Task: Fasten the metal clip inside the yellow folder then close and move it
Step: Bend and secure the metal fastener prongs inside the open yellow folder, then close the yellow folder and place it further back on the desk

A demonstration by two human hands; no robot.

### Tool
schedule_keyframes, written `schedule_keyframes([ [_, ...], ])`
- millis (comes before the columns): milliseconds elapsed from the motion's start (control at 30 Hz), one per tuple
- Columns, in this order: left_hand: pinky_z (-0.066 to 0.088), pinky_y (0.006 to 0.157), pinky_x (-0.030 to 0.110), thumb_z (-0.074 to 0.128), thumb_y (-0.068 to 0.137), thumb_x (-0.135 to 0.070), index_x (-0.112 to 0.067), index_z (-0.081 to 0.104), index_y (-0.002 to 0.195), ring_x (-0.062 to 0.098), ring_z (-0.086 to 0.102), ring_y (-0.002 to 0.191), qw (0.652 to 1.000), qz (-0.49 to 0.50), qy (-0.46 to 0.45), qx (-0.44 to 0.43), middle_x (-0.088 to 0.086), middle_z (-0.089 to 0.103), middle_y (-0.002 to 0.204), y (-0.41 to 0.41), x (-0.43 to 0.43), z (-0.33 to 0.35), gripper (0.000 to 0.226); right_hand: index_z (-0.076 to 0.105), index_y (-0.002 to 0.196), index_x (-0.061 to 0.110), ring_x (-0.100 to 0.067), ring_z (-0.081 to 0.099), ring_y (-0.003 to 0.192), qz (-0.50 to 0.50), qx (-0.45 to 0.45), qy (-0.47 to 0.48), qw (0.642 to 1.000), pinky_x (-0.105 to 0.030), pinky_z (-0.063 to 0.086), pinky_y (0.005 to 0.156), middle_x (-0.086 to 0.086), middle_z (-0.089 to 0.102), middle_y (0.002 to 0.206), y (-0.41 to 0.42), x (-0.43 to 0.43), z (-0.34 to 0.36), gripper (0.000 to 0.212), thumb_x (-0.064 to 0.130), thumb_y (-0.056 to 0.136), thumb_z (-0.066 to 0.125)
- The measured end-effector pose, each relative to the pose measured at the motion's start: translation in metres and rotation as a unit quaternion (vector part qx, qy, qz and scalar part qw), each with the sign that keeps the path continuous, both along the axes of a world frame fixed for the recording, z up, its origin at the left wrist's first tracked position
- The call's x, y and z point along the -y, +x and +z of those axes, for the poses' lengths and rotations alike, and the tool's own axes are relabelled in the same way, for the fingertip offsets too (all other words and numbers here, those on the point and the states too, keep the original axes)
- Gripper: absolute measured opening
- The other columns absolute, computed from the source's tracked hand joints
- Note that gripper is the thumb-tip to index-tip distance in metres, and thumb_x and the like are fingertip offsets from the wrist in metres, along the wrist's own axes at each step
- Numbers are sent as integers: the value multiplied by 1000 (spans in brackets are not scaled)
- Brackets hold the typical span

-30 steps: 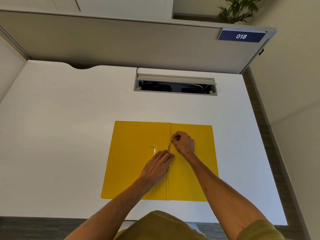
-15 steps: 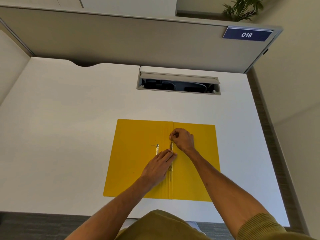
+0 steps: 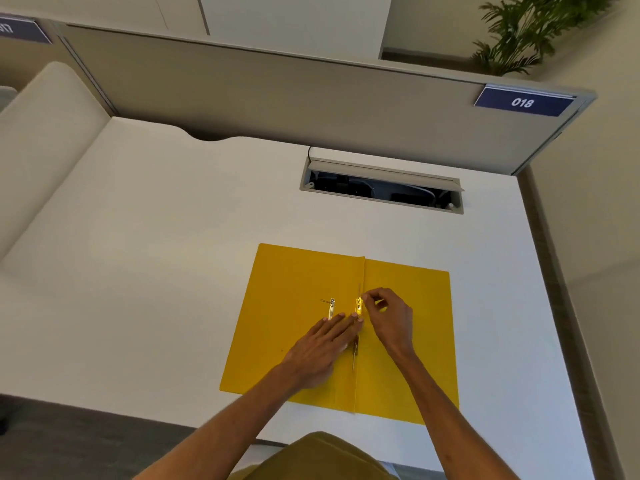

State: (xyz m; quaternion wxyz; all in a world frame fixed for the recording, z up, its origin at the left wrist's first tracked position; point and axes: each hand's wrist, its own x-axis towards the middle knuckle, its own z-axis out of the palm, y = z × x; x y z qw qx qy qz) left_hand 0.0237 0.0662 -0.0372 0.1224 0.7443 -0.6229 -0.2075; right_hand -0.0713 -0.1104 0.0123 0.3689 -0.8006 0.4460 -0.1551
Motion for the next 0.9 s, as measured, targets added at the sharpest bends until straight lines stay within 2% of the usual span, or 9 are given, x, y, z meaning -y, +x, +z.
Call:
schedule_keyframes([
  [133, 5, 140, 41, 27, 116, -20, -26, -9, 171, 16, -7, 169, 995, 93, 22, -13, -7, -7, 182, 30, -26, 5, 66, 76, 95, 30, -4, 71, 81, 113, -15, -37, 993, -49, 57, 90, 13, 77, 98, 15, -39, -4, 7, 35, 98, 72],
  [200, 9, 139, 41, 25, 118, -25, -20, -6, 171, 20, -1, 170, 984, 171, 33, -32, -2, -3, 182, 46, -41, 9, 62, 75, 101, 32, -6, 70, 92, 164, -39, -57, 984, -46, 51, 96, 13, 76, 104, 24, -57, -7, 8, 36, 99, 69],
  [267, 13, 139, 40, 29, 118, -27, -15, 0, 172, 23, 7, 170, 969, 240, 26, -44, 2, 5, 182, 58, -56, 13, 62, 72, 114, 33, -10, 66, 115, 220, -76, -78, 969, -41, 44, 101, 14, 73, 117, 33, -74, -9, 16, 36, 100, 64],
  [333, 19, 137, 42, 35, 117, -27, -13, 8, 172, 26, 15, 168, 954, 298, 11, -41, 6, 14, 181, 68, -66, 14, 63, 65, 132, 32, -13, 56, 134, 267, -111, -90, 953, -43, 40, 108, 10, 65, 137, 39, -86, -12, 32, 36, 101, 61],
  [467, 38, 127, 52, 49, 112, -26, -13, 11, 172, 36, 34, 159, 920, 386, 13, -59, 15, 29, 175, 81, -86, 14, 72, 35, 160, 28, -24, 33, 155, 311, -197, -118, 922, -53, 32, 123, -2, 32, 171, 53, -109, -18, 67, 38, 99, 61],
  [567, 50, 113, 58, 53, 108, -25, -16, 4, 172, 41, 45, 149, 906, 416, 22, -69, 18, 39, 168, 82, -89, 13, 80, 21, 165, 25, -29, 21, 161, 317, -261, -118, 904, -59, 25, 128, -7, 13, 176, 59, -120, -24, 80, 42, 99, 64],
  [700, 53, 104, 59, 56, 106, -21, -16, 10, 171, 44, 51, 137, 895, 439, 12, -78, 22, 50, 154, 85, -84, 17, 80, 16, 166, 22, -32, 16, 161, 315, -276, -110, 902, -61, 24, 127, -10, 6, 177, 60, -129, -29, 88, 43, 97, 67],
  [800, 50, 107, 62, 60, 104, -21, -14, 22, 167, 48, 50, 135, 879, 466, 13, -102, 27, 51, 148, 91, -77, 22, 74, 16, 166, 22, -32, 14, 162, 312, -266, -99, 907, -61, 25, 127, -9, 5, 177, 58, -129, -29, 89, 42, 97, 68],
  [900, 43, 114, 60, 65, 103, -23, -8, 42, 154, 50, 51, 135, 851, 500, 22, -159, 29, 57, 145, 107, -70, 24, 58, 17, 166, 21, -33, 14, 161, 316, -264, -89, 907, -61, 26, 127, -10, 6, 177, 59, -126, -26, 89, 40, 96, 70],
])
